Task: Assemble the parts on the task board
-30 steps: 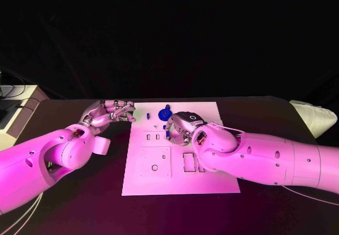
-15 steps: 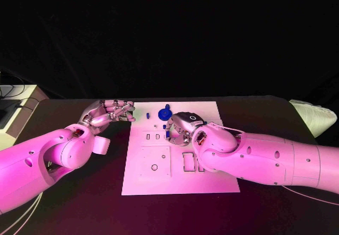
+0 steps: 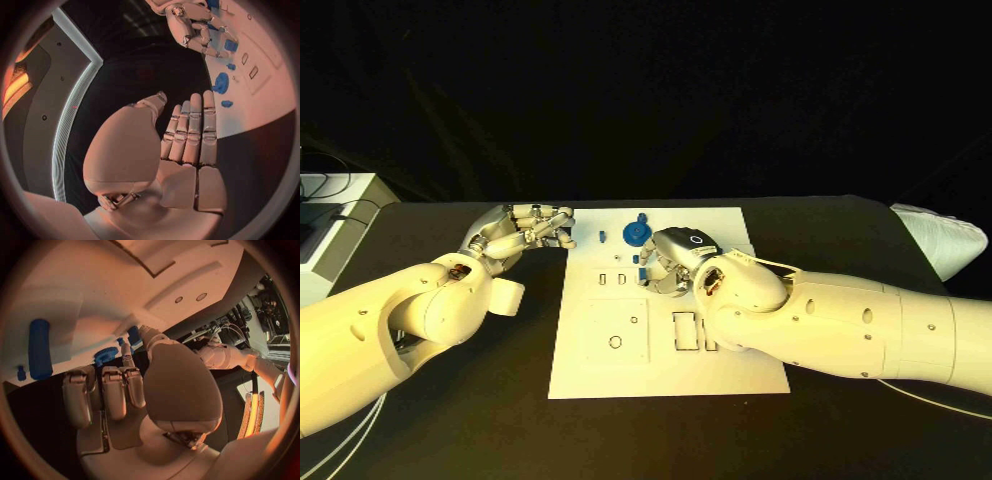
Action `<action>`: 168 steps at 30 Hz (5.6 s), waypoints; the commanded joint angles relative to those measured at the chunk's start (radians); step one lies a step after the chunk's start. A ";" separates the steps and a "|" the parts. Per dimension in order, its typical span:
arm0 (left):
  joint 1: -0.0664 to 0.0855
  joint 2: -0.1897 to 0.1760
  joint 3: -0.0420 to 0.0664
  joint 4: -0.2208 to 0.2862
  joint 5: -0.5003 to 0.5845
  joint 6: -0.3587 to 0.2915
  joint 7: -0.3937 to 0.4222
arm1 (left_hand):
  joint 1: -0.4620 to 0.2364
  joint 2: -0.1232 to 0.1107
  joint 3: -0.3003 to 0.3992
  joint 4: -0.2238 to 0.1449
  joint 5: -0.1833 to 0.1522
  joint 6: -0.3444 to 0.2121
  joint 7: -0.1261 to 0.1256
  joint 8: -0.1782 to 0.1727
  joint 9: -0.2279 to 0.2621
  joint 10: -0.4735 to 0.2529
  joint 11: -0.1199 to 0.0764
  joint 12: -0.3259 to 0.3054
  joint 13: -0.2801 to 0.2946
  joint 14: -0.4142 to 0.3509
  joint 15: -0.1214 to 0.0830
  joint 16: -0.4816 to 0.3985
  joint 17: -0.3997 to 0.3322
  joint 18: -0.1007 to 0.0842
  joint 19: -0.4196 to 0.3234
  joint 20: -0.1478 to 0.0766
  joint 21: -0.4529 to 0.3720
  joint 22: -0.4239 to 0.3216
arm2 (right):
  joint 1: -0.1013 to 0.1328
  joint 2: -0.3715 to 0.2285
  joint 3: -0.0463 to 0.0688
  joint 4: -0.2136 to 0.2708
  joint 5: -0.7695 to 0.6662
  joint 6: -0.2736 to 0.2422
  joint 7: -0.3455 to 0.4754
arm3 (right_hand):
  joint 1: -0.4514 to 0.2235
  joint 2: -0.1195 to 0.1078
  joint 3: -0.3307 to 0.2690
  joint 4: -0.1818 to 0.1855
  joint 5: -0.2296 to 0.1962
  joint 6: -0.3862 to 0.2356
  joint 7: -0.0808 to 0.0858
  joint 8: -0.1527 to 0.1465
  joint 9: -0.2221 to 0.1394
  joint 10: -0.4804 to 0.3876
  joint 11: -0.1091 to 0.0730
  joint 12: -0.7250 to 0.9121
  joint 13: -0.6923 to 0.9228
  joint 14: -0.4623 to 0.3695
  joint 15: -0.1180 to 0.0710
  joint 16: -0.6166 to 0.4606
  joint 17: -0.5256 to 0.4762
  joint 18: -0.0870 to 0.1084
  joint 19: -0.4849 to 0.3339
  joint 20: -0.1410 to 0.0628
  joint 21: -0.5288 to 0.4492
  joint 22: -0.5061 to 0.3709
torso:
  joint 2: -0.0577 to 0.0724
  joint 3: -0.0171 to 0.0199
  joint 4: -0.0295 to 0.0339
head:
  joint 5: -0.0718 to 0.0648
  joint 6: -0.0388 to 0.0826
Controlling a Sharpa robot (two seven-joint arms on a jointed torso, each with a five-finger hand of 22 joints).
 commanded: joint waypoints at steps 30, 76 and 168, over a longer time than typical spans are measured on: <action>0.026 0.066 0.001 -0.017 -0.396 0.058 -0.510 | -0.244 0.033 -0.026 0.055 -0.001 -0.152 -0.068 0.412 0.216 -0.036 -0.083 0.914 0.630 0.502 -0.091 0.929 0.880 -0.044 0.250 -0.092 0.808 0.712 | 0.084 -0.209 0.018 0.068 0.418 -0.180 0.411 | 0.040 0.040 -0.068 0.027 -0.006 0.005 -0.007 0.035 0.007 0.058 0.000 -0.014 0.216 0.102 0.003 0.003 0.260 -0.006 0.090 0.009 -0.028 0.241 | -0.046 0.0139 -0.0127 | 0.023 0.007; 0.260 0.468 -0.158 -0.369 -0.854 0.541 -0.848 | -0.449 -0.004 0.127 0.057 -0.002 -0.111 -0.116 0.511 0.394 0.150 -0.125 1.163 0.952 0.559 -0.129 0.984 1.003 -0.083 0.353 -0.127 0.949 0.931 | 0.113 -0.169 0.020 -0.084 0.521 -0.011 0.325 | 0.024 0.043 -0.070 0.035 0.022 0.002 -0.008 0.044 0.017 0.105 -0.001 0.036 0.263 0.103 0.001 0.004 0.263 -0.010 0.097 0.005 -0.015 0.251 | -0.081 0.0490 -0.0325 | 0.041 -0.043; 0.255 0.402 -0.192 -0.329 -0.702 0.430 -0.838 | -0.386 -0.008 0.558 -0.207 0.161 -0.066 -0.177 0.611 0.789 0.189 -0.183 1.116 0.872 0.575 -0.177 1.006 1.047 -0.086 0.356 -0.161 0.964 0.958 | 0.106 -0.153 0.019 -0.110 0.480 0.017 0.305 | 0.013 0.049 -0.072 0.035 0.009 -0.001 -0.007 0.045 0.023 0.105 0.000 0.036 0.263 0.103 0.002 0.004 0.263 -0.008 0.094 0.006 -0.020 0.247 | -0.081 0.0485 -0.0264 | 0.054 -0.063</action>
